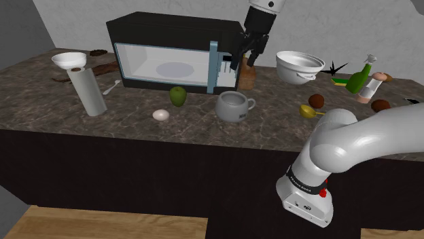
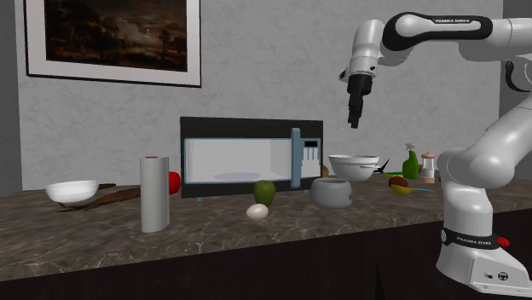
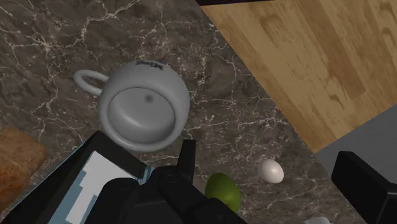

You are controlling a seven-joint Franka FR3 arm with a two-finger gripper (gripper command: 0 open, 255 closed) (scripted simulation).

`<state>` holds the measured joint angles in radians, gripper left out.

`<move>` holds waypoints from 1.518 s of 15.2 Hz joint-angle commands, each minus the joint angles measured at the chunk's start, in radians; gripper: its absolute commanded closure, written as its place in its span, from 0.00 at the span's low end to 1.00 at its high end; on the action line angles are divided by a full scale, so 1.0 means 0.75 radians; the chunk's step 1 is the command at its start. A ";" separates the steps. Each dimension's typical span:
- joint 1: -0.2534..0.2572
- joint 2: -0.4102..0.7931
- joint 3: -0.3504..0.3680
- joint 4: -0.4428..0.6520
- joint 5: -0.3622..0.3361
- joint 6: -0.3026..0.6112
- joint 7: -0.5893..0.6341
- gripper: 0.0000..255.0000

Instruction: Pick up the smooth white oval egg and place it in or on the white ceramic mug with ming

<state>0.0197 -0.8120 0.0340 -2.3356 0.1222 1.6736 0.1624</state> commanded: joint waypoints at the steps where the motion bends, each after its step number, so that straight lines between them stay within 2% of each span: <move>1: 0.000 0.000 0.000 0.000 0.000 0.000 0.000 0.00; 12: 0.049 0.418 0.058 -0.044 0.044 0.479 -0.072 0.00; 23: 0.089 0.949 0.115 0.139 0.050 0.845 -0.128 0.00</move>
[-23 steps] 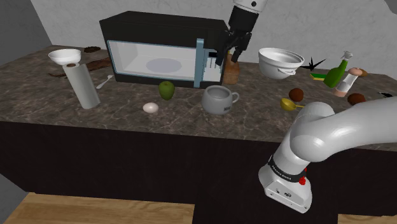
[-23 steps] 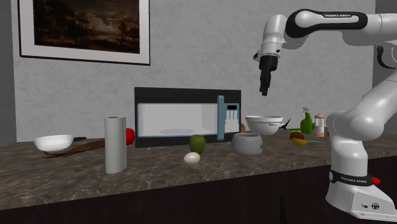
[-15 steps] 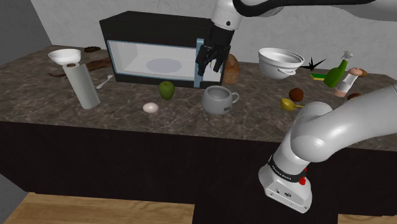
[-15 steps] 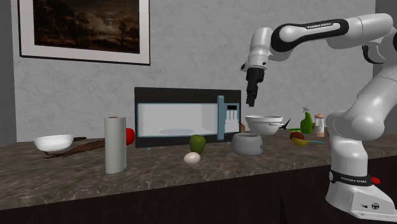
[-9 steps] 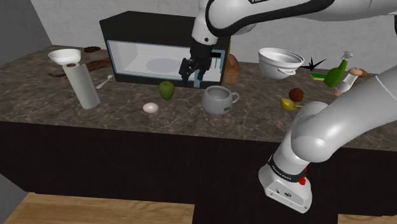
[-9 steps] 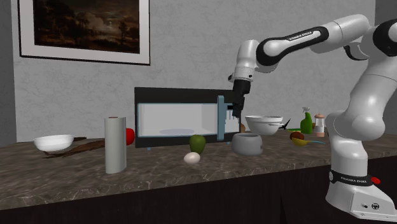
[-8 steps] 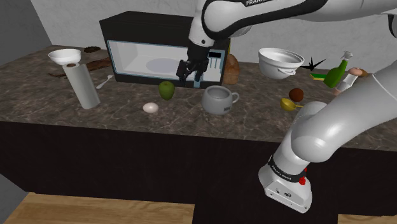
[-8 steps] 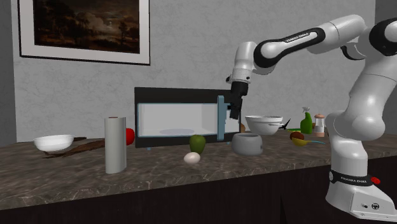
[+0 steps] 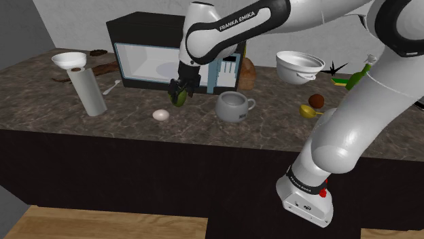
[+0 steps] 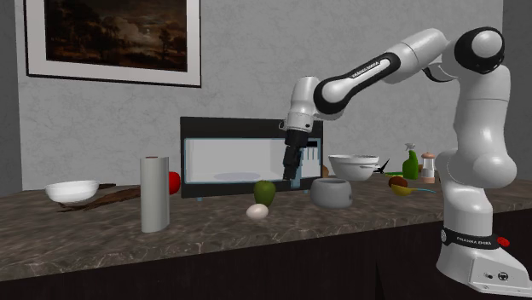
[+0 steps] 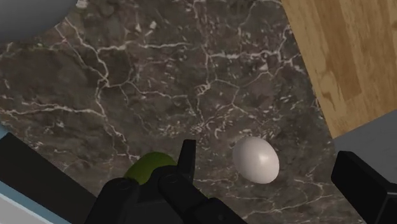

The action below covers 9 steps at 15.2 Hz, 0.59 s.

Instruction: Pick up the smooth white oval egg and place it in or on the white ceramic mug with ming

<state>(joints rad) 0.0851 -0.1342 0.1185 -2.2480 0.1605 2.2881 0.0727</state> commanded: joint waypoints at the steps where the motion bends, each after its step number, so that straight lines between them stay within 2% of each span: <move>1: 0.005 0.096 0.007 0.050 -0.005 0.051 -0.011 0.00; 7: 0.031 0.401 0.028 0.248 -0.039 0.167 -0.020 0.00; 9: 0.036 0.449 0.029 0.273 -0.045 0.190 -0.020 0.00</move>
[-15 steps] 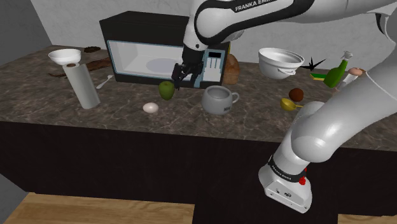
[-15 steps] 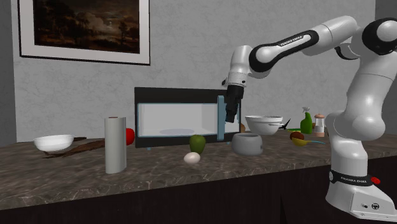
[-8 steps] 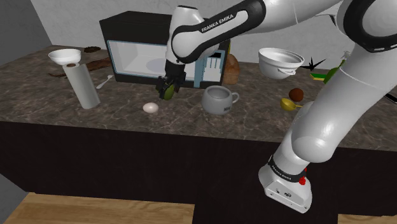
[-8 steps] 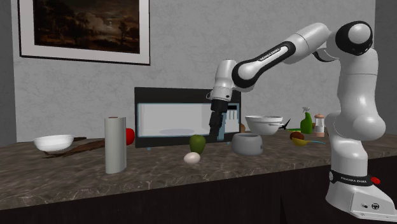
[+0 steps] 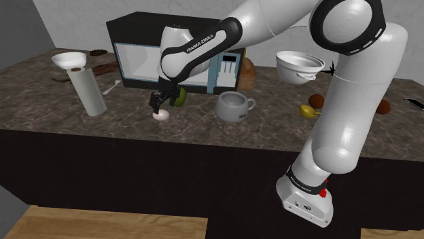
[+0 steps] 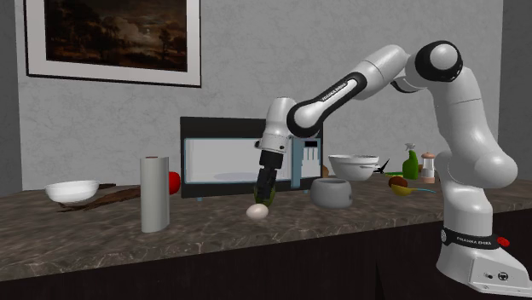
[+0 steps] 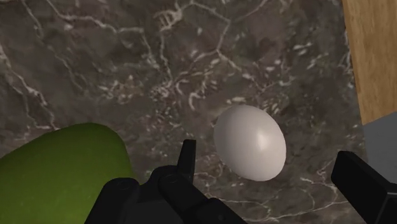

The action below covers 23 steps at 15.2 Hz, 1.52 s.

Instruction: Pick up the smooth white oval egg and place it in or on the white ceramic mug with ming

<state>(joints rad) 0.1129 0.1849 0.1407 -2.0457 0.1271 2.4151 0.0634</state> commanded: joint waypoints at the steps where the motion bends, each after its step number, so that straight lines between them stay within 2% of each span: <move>1: 0.001 0.036 0.000 0.002 -0.001 0.035 -0.007 0.00; 7: 0.010 0.113 0.001 0.001 -0.008 0.114 -0.002 0.00; 14: 0.010 0.113 0.001 0.001 -0.008 0.113 -0.002 0.00; 15: 0.010 0.113 0.001 0.001 -0.008 0.113 -0.002 1.00; 23: 0.010 0.113 0.001 0.001 -0.008 0.113 -0.002 1.00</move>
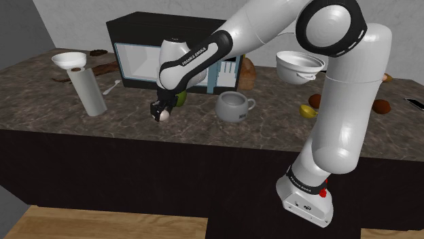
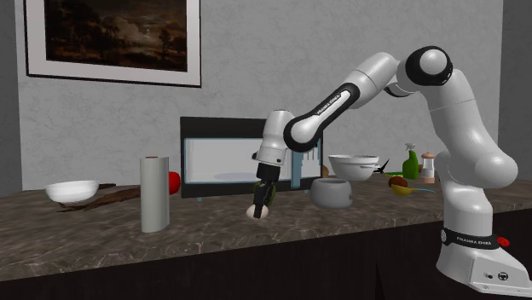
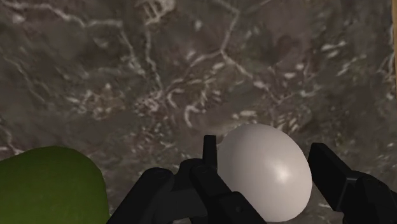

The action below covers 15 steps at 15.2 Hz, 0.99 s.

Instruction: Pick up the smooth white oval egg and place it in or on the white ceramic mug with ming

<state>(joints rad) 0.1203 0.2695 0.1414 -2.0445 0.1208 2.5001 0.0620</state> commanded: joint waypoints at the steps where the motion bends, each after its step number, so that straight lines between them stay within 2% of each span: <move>1: 0.000 0.001 0.000 0.000 0.000 0.000 0.000 1.00; 15: -0.005 -0.131 -0.001 0.092 -0.003 -0.223 0.021 1.00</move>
<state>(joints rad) 0.1161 0.1774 0.1408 -1.9865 0.1198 2.3505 0.0749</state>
